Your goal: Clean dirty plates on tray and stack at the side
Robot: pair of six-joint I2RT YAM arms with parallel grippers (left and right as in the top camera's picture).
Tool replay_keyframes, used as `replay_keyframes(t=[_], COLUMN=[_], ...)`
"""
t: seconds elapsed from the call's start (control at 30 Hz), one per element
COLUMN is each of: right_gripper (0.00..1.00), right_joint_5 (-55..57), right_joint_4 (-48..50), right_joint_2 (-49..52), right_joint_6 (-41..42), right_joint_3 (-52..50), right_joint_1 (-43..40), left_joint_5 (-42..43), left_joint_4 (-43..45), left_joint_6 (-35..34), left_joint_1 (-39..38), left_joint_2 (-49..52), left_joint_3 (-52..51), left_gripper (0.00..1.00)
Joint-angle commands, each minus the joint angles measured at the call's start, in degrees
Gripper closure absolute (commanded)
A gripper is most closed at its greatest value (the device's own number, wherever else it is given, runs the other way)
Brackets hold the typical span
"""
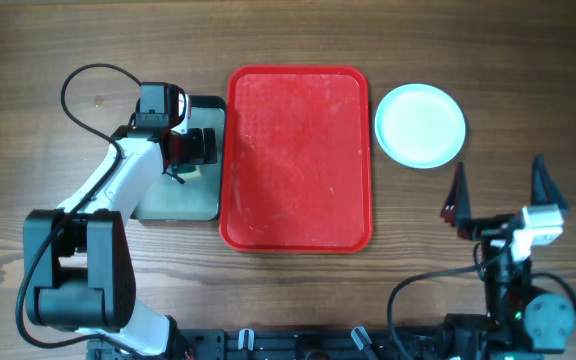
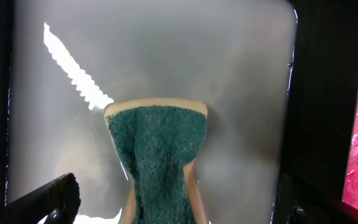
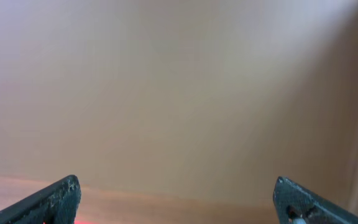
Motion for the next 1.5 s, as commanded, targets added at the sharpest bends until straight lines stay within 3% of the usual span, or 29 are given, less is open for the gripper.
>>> replay_keyframes(t=[0.0, 0.4, 0.83, 1.47], right_gripper=[0.00, 0.00, 0.00, 0.00], right_joint_5=[-3.3, -3.6, -3.9, -4.0], right_joint_4=[3.9, 11.6, -9.7, -10.0], right_joint_2=[-4.9, -6.6, -6.6, -6.5], right_joint_6=[2.8, 5.5, 4.5, 4.1], right_joint_3=[-4.9, -13.5, -13.4, -13.4], right_joint_1=[-0.1, 1.5, 2.2, 2.2], left_joint_5=[-0.3, -0.3, -0.3, -0.3], left_joint_4=[0.1, 0.1, 0.1, 0.1], left_joint_6=[0.2, 0.2, 0.2, 0.2], left_joint_1=[0.1, 0.1, 0.1, 0.1], left_joint_2=[0.4, 0.4, 0.4, 0.4], left_joint_3=[0.0, 0.0, 0.0, 0.0], left_gripper=[0.00, 0.00, 0.00, 0.00])
